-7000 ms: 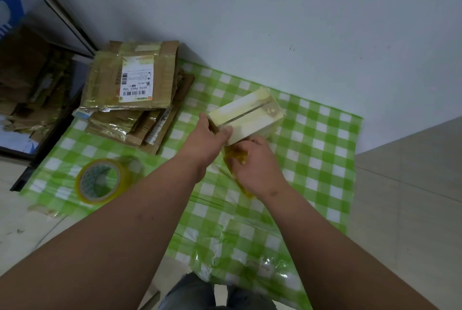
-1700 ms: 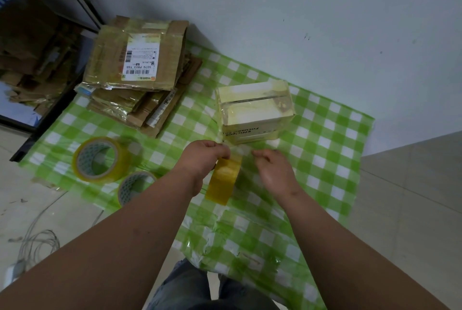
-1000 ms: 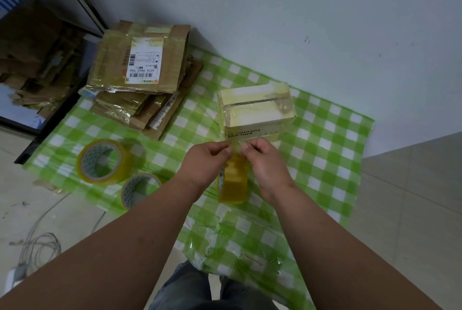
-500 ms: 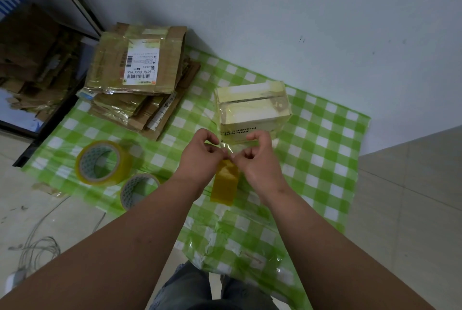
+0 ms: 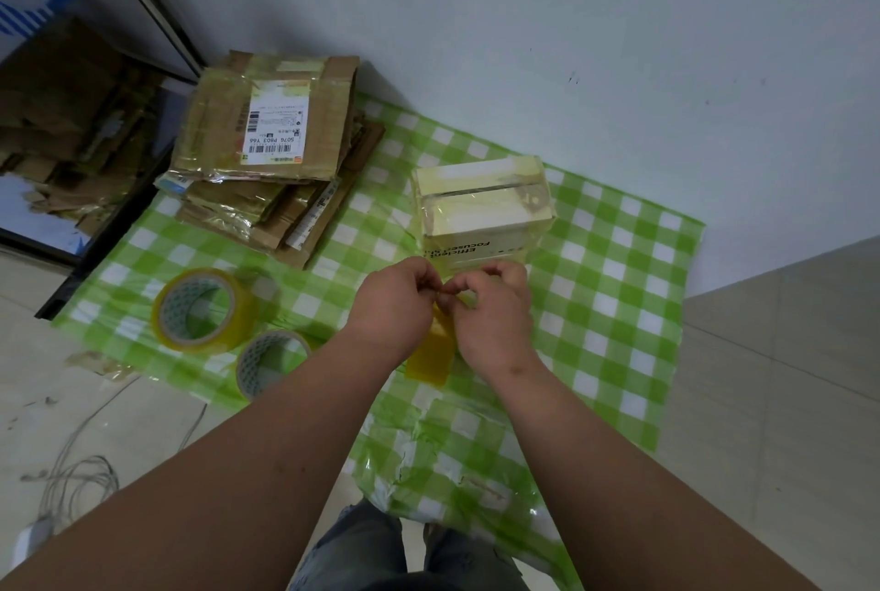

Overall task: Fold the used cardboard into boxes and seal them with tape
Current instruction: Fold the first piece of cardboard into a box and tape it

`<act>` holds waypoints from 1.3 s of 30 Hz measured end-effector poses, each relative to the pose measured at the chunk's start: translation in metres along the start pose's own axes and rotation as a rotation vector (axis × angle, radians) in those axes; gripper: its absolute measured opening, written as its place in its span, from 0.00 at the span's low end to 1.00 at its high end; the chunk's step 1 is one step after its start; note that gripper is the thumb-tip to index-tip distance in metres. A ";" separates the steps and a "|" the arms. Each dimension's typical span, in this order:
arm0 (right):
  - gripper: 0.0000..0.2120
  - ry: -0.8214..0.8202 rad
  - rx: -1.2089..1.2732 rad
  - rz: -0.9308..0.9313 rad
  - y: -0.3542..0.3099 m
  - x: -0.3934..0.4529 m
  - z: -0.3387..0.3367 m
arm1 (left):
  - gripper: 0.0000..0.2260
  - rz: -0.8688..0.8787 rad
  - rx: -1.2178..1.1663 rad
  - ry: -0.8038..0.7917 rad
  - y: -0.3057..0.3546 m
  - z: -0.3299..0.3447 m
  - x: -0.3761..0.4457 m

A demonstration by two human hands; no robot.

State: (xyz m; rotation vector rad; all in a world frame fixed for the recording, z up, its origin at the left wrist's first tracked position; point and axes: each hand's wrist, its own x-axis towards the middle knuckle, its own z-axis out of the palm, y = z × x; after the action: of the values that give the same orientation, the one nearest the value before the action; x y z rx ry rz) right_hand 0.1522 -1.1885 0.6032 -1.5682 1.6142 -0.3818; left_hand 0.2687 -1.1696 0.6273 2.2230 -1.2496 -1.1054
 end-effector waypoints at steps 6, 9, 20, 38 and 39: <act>0.27 -0.104 0.182 0.121 0.007 -0.005 0.002 | 0.04 -0.123 -0.285 -0.059 -0.010 0.000 0.000; 0.39 -0.276 0.186 0.200 0.009 -0.011 0.002 | 0.04 -0.191 -0.436 -0.080 -0.015 -0.004 0.001; 0.30 -0.364 -0.324 -0.104 0.013 -0.025 0.007 | 0.13 -0.253 -0.466 0.114 -0.026 -0.011 0.013; 0.22 0.206 0.006 -0.032 -0.005 0.056 -0.067 | 0.20 0.010 -0.076 0.303 0.016 -0.016 0.039; 0.22 0.206 -0.019 -0.039 -0.004 0.057 -0.068 | 0.20 0.032 -0.048 0.300 0.014 -0.015 0.039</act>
State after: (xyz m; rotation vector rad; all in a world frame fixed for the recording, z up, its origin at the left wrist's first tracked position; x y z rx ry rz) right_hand 0.1132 -1.2645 0.6274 -1.6191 1.7485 -0.5661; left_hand 0.2845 -1.2111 0.6275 2.2235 -1.1141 -0.7464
